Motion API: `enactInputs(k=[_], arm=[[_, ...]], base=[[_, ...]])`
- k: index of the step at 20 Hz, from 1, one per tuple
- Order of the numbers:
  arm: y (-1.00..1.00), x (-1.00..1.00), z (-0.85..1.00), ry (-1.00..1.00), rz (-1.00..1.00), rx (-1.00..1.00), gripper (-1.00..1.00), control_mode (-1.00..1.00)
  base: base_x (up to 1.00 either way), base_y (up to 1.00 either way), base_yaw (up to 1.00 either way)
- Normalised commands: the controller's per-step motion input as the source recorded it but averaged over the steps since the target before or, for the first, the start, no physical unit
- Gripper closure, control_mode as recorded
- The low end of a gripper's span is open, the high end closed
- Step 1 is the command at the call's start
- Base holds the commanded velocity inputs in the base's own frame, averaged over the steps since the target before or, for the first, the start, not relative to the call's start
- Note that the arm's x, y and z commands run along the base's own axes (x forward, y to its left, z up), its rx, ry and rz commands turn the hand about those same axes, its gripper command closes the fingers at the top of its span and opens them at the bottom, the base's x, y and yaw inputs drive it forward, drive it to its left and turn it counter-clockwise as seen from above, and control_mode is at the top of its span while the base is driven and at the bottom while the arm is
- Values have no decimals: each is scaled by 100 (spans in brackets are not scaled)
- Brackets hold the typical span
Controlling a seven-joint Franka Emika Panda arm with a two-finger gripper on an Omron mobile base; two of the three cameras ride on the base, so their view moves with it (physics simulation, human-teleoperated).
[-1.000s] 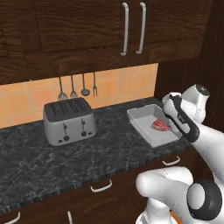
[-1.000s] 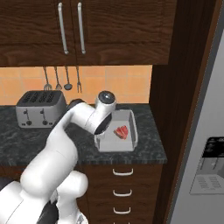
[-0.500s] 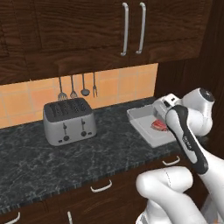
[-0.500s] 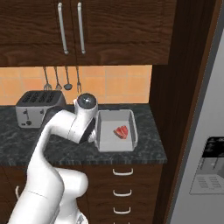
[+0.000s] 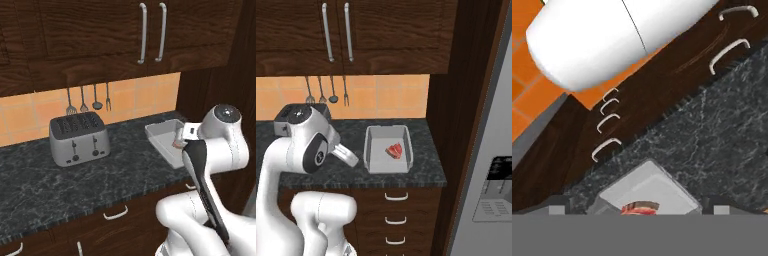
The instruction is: Place one tomato and one steak in each tupperware on the nearby counter, to pack two identical lunches.
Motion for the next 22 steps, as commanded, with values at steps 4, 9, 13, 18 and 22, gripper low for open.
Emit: enactInputs(k=[4, 9, 13, 18, 22], arm=[[-28, -43, 28, -24, 45, 8, -100, -100], [7, -7, 31, -8, 50, -7, -100, -100], [2, -41, 1, -4, 44, -39, -100, -100], [44, -7, 0, -10, 10, -19, -100, -100], [24, 26, 0, 0, -13, 3, -100, -100]], base=[[0, 0, 0], [0, 0, 0], [0, 0, 0], [0, 0, 0], [0, 0, 0]])
